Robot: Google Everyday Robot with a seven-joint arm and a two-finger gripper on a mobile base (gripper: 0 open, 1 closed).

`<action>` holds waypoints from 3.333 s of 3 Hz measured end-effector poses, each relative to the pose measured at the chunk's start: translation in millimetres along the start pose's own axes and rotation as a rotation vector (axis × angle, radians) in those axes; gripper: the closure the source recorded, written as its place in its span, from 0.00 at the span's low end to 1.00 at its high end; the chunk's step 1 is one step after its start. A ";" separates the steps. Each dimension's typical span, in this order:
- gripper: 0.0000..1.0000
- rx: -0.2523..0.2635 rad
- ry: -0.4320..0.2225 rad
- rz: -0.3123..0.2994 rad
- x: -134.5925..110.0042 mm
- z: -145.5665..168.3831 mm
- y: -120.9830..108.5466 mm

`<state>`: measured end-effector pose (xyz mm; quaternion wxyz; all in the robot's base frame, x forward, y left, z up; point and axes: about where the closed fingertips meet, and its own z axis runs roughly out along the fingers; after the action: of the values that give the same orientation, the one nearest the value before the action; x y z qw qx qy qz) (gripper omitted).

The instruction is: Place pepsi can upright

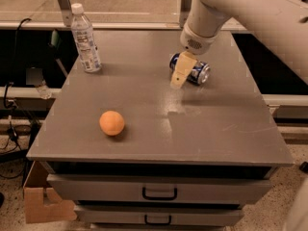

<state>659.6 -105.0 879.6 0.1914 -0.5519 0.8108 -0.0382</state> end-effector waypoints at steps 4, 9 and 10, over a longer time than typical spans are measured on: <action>0.69 0.015 0.146 0.093 -13.0 53.4 -29.3; 1.00 -0.146 -0.671 0.069 -14.8 -81.1 -23.2; 1.00 -0.217 -0.898 0.073 -19.7 -105.4 -5.2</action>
Offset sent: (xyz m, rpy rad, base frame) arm 0.0592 0.0098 -0.0580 -0.1389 0.0762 -0.1542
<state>633.3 -104.8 983.8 0.4657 -0.5017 0.6660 0.2965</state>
